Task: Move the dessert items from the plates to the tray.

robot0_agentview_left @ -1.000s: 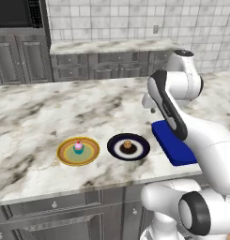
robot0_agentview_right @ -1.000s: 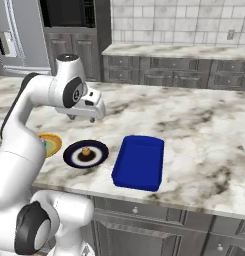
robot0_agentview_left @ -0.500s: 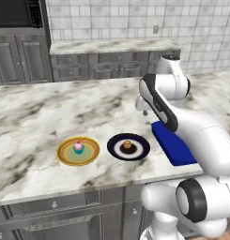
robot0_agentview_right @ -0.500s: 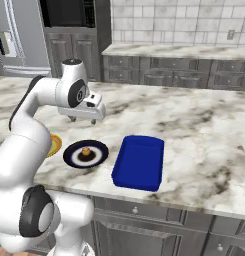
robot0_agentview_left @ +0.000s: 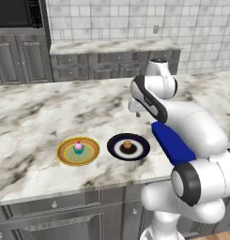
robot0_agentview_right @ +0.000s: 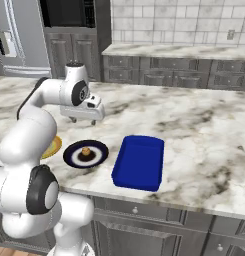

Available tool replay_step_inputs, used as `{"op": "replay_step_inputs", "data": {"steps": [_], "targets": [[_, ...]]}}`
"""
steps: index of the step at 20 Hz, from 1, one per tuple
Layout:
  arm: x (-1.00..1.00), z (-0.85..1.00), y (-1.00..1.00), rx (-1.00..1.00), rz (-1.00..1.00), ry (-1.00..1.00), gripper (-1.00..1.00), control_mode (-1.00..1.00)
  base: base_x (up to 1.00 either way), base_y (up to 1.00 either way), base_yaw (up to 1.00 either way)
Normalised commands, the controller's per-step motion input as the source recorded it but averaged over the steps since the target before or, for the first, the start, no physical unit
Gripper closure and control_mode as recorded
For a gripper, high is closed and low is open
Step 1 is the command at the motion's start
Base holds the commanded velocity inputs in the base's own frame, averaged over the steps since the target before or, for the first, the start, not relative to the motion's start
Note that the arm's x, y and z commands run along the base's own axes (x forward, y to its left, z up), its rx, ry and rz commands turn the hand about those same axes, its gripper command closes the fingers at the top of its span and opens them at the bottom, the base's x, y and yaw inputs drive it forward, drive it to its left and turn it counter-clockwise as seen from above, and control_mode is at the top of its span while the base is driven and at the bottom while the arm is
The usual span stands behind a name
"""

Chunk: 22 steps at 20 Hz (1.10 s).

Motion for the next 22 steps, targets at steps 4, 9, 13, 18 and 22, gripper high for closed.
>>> {"op": "replay_step_inputs", "data": {"steps": [4,9,13,18,22], "targets": [[0.39,-0.29,0.40,-0.04,0.01,0.05,-1.00,-1.00,0.00,0.00,0.00],[0.41,-0.34,0.34,-0.02,0.01,0.02,-1.00,-1.00,0.00,0.00,0.00],[0.24,-0.29,0.06,0.00,0.04,0.03,-1.00,-1.00,0.00,0.00,0.00],[0.18,-0.31,0.01,0.00,0.05,0.04,-1.00,-1.00,0.00,0.00,0.00],[0.11,-0.41,0.04,0.00,0.02,0.01,-1.00,-1.00,0.00,0.00,0.00]]}}
